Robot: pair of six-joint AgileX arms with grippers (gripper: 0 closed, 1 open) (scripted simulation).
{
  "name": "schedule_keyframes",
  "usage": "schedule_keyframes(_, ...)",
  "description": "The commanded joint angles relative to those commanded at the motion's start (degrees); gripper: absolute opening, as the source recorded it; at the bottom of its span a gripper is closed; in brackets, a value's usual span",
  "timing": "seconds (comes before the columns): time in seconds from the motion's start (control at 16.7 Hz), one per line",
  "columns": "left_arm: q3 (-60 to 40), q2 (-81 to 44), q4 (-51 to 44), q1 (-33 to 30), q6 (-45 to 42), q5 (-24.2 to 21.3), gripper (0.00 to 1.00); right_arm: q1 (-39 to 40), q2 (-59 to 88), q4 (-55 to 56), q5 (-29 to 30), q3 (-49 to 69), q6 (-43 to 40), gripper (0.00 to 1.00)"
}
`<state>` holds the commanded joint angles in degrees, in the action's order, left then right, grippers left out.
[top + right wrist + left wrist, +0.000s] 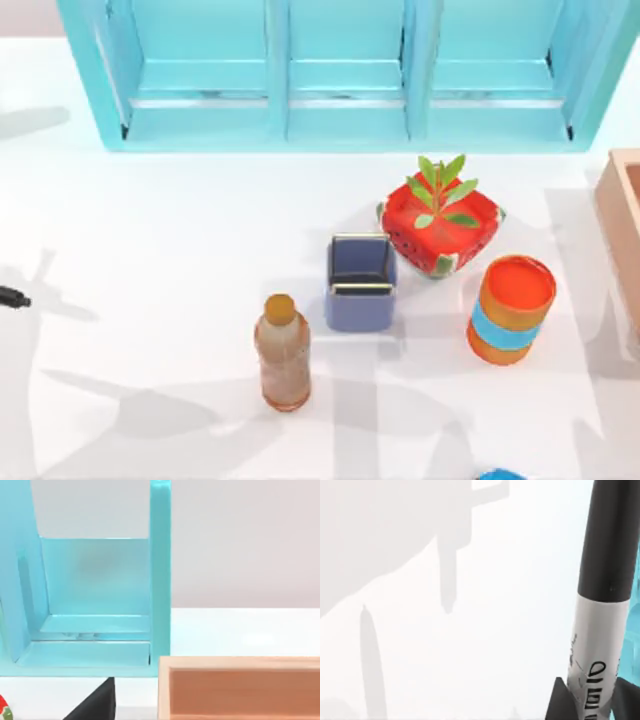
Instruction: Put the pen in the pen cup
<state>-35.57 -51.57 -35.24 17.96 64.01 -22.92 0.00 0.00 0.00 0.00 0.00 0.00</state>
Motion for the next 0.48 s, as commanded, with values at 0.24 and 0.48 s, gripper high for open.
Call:
schedule_keyframes(0.24,-0.1,0.0,-0.2,-0.2,-0.1,0.1,0.00,0.0,0.0,0.0,0.0,0.0,0.0,1.00)
schedule_keyframes(0.48,-0.9,-2.4,1.2,-2.3,-1.5,3.5,0.00,0.0,0.0,0.0,0.0,0.0,0.0,1.00)
